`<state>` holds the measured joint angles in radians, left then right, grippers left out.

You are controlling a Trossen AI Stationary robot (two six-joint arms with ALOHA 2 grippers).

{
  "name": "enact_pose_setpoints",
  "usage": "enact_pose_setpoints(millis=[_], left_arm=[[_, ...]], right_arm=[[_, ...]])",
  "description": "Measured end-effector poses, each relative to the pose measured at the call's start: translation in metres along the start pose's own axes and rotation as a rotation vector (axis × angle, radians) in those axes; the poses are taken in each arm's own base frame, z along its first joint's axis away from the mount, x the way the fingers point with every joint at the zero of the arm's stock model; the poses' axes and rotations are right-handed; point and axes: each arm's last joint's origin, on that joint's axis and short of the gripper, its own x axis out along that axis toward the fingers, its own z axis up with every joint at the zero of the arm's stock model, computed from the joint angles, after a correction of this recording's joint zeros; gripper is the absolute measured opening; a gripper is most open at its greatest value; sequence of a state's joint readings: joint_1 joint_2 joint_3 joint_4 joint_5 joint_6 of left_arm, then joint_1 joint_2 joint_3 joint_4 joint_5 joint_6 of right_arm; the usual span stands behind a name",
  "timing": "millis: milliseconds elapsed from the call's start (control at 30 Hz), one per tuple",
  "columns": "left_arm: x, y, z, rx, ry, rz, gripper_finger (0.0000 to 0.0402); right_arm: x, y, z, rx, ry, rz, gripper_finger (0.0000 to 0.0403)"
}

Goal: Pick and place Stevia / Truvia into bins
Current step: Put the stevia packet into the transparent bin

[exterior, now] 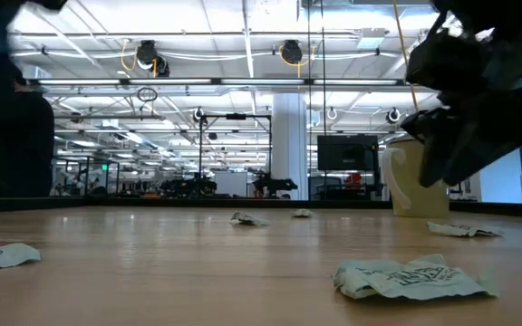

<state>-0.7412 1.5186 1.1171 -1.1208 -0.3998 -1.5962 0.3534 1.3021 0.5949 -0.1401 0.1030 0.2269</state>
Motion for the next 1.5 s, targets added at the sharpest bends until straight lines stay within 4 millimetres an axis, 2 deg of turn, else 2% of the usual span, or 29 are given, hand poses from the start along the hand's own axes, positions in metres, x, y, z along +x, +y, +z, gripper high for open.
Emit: enact_pose_setpoints(millis=[133, 233, 433, 567, 800, 967, 1067, 1200, 1267, 1433, 1500], left_arm=[[-0.009, -0.006, 0.023, 0.076, -0.179, -0.026, 0.012], [-0.006, -0.008, 0.037, 0.12, -0.263, -0.018, 0.012], [0.003, -0.008, 0.061, 0.154, -0.282, 0.008, 0.012], [0.006, -0.009, 0.07, 0.19, -0.292, 0.005, 0.012], [0.009, -0.016, 0.084, 0.178, -0.334, -0.062, 0.012], [0.008, -0.025, 0.095, 0.15, -0.384, -0.144, 0.012], [0.009, -0.032, 0.102, 0.172, -0.425, -0.188, 0.012], [0.013, -0.041, 0.109, 0.298, -0.456, -0.226, 0.012], [0.019, -0.046, 0.11, 0.425, -0.474, -0.21, 0.012], [0.045, -0.062, 0.111, 0.763, -0.531, -0.107, 0.012], [0.058, -0.07, 0.114, 0.815, -0.568, -0.082, 0.012]], right_arm=[[0.007, 0.016, 0.0, -0.024, -0.019, 0.066, 0.0153], [0.017, 0.022, -0.002, -0.044, -0.026, 0.058, 0.0153], [0.041, 0.022, -0.012, -0.021, 0.046, 0.032, 0.0153], [0.045, 0.021, -0.012, -0.008, 0.053, 0.022, 0.0147], [0.042, 0.016, -0.008, -0.043, -0.003, -0.047, 0.0077], [0.042, 0.012, 0.005, -0.11, -0.113, -0.044, 0.0014], [0.041, 0.006, 0.019, -0.141, -0.245, -0.066, 0.0007], [0.035, -0.006, 0.041, -0.17, -0.447, -0.097, 0.002], [0.033, -0.013, 0.048, -0.166, -0.504, -0.09, 0.002], [0.03, -0.03, 0.057, -0.084, -0.577, 0.012, 0.0008], [0.029, -0.036, 0.059, -0.046, -0.587, 0.049, 0.0004]])
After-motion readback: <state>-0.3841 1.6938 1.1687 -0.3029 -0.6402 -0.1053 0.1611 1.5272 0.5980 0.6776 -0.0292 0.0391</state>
